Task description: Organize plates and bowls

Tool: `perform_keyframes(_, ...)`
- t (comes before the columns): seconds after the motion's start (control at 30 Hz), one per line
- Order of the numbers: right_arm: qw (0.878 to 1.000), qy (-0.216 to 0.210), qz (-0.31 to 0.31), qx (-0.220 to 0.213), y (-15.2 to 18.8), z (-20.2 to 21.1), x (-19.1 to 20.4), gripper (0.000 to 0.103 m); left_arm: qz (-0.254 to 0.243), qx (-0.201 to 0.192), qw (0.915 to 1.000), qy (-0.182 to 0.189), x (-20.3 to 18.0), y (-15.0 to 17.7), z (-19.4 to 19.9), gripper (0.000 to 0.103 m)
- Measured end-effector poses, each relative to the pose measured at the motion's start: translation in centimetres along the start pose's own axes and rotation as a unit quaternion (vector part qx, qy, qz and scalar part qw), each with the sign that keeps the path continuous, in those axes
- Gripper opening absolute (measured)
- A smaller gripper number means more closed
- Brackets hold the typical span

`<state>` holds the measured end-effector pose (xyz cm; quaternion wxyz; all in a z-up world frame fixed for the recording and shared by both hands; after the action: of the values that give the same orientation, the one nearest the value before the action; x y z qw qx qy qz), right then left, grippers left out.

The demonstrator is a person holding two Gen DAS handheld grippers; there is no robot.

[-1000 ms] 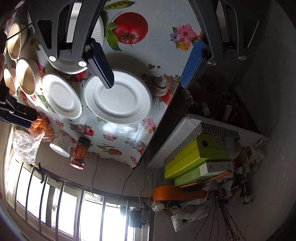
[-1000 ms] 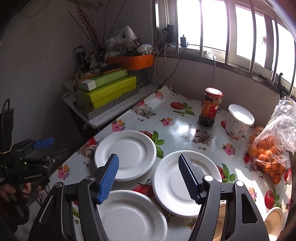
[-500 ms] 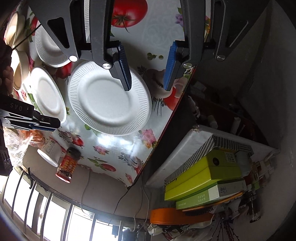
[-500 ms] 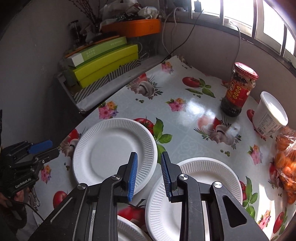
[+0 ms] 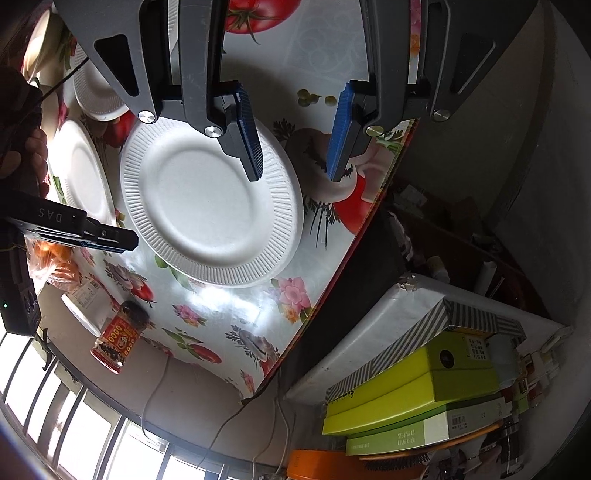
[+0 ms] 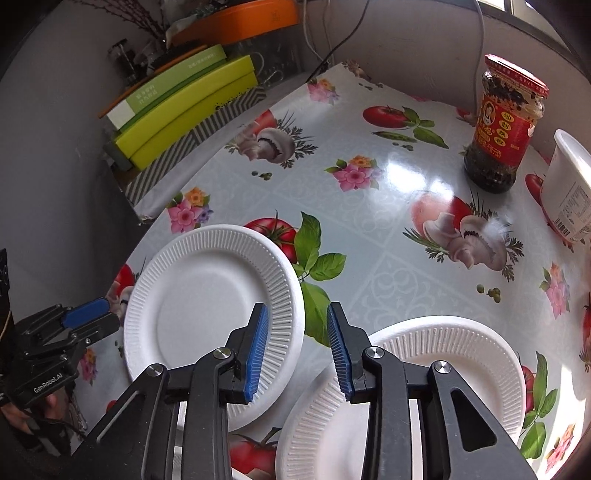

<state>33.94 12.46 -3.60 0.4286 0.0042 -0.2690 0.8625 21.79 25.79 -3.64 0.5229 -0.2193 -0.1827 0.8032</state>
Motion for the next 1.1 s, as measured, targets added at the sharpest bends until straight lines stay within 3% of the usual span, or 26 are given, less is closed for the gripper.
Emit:
perform_keyframes(0.3,1.000,-0.006,-0.009,0.015,0.1,-1.1,-0.1,0.033,0.017,0.014,0.9996,0.017,-0.1,0.3,-1.0,0.040)
perform_keyframes(0.6,1.000,-0.009,-0.014,0.022,0.3,-1.9,-0.1,0.029,0.019,0.015,0.9997,0.008,0.0,0.2,-1.4,0.039)
perform_keyframes(0.73,0.999,-0.015,-0.013,0.027,0.4,-2.0,0.1,0.018,0.015,0.016,0.9997,0.012,-0.4,0.1,-1.5,0.031)
perform_keyframes(0.8,1.000,-0.013,-0.009,0.025,0.4,-1.9,0.3,0.018,0.014,0.016,0.9997,0.014,-0.6,0.2,-1.6,0.021)
perform_keyframes(1.1,1.000,-0.013,-0.011,0.013,0.2,-1.1,0.5,0.016,0.014,0.009,0.9999,0.002,-0.3,-0.1,-1.1,0.015)
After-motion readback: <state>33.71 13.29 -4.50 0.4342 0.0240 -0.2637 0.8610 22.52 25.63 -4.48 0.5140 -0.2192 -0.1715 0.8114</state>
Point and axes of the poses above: each gripper's, at about its wrist camera, not at the fingertips, and z roughly against the way its jaws point, x to its left, y to its underside, the point moved 8 cm from there along -z, roughly the way its jaws point, and after that the axes turned 1 degree about -z, right-handed, at the moved point
